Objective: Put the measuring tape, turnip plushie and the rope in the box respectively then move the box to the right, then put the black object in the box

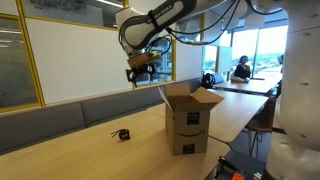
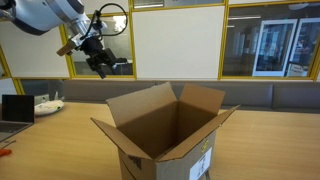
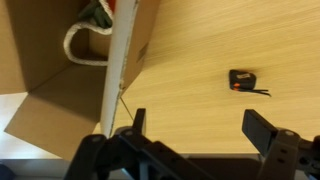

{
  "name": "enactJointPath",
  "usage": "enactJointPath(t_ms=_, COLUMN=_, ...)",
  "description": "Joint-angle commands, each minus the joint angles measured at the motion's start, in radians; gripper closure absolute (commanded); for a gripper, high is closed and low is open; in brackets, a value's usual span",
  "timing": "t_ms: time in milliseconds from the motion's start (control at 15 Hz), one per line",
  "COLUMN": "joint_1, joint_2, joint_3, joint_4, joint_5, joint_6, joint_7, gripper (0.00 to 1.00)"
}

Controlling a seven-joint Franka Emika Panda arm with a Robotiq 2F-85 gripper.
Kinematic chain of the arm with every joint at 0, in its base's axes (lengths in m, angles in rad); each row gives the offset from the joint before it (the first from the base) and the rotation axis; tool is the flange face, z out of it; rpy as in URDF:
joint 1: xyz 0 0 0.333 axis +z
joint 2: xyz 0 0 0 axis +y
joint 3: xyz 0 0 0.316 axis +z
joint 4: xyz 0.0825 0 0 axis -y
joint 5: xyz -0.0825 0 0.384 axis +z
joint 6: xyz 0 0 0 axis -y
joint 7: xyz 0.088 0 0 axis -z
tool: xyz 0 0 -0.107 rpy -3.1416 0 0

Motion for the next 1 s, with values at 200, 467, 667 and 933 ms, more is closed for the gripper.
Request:
enactJointPath(t_ms=200, joint_1=0.010, joint_2=0.010, joint_3=0.045, joint_4=-0.063, joint_5=0.215, joint_6=0.276, joint_7=-0.098, gripper=0.00)
enactJointPath(t_ms=467, joint_1=0.004, joint_2=0.081, joint_3=0.038, joint_4=-0.112, joint_5=0.326, joint_6=0.455, joint_7=-0.191, gripper=0.00)
enactJointPath(t_ms=667, joint_1=0.013, joint_2=0.175, joint_3=0.025, joint_4=-0.112, joint_5=0.332, joint_6=0.532, joint_7=-0.218, gripper=0.00)
enactJointPath(t_ms=933, joint_1=0.050, joint_2=0.328, joint_3=-0.015, joint_4=-0.070, joint_5=0.284, joint_6=0.619, joint_7=-0.196, gripper=0.00)
